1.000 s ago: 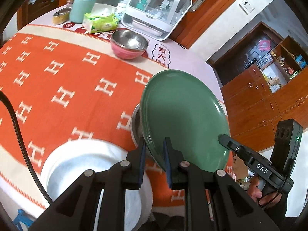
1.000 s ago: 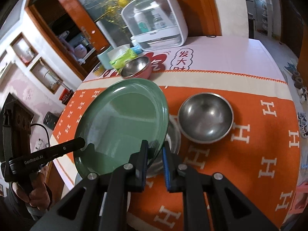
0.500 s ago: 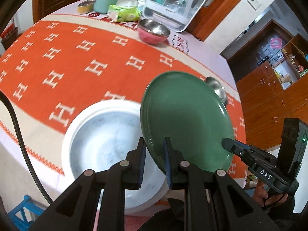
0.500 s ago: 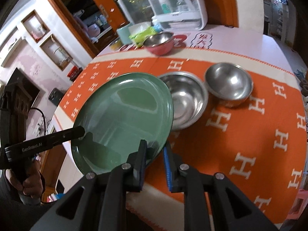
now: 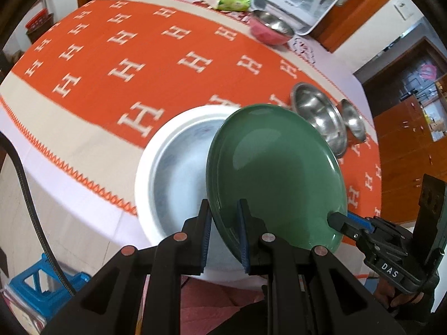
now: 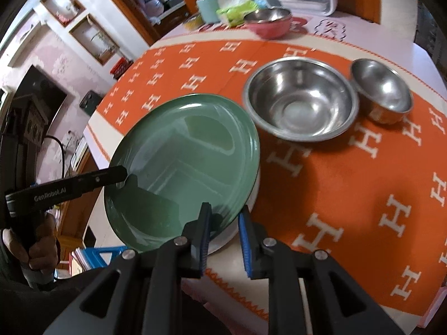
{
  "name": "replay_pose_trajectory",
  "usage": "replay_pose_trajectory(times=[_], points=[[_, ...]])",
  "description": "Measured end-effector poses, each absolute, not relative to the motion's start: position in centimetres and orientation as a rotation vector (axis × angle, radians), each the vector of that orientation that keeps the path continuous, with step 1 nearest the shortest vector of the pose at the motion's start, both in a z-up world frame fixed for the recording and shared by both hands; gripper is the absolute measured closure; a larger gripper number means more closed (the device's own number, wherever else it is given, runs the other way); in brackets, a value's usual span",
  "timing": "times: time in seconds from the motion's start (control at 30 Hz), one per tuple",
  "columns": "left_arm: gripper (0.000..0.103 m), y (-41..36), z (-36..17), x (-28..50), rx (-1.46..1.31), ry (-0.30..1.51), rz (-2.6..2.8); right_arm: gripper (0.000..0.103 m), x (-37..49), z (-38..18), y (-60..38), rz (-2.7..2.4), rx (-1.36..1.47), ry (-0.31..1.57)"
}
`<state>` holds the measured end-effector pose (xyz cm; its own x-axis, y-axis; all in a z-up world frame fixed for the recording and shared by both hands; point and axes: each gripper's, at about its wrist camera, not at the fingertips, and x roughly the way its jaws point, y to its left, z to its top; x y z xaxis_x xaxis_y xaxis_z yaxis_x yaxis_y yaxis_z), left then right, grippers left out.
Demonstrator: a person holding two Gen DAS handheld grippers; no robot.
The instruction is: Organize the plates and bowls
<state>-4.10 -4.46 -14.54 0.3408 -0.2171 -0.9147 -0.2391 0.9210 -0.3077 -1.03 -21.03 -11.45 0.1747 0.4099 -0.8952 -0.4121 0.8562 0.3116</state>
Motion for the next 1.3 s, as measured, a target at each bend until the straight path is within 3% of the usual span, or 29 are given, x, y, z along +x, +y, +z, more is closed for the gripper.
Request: replay_pose_trajectory(times=[1.03, 1.3], points=[[0.084, -1.8, -18.7, -3.7, -0.377, 1.39, 0.135, 0.077, -1.0, -15.1, -16.7, 0.633, -0.089, 1.417], [0.073, -2.2, -17.4, -3.1, -0.317, 1.325, 0.131, 0.077, -0.5, -15.1, -17.1, 0.601, -0.074, 1.415]])
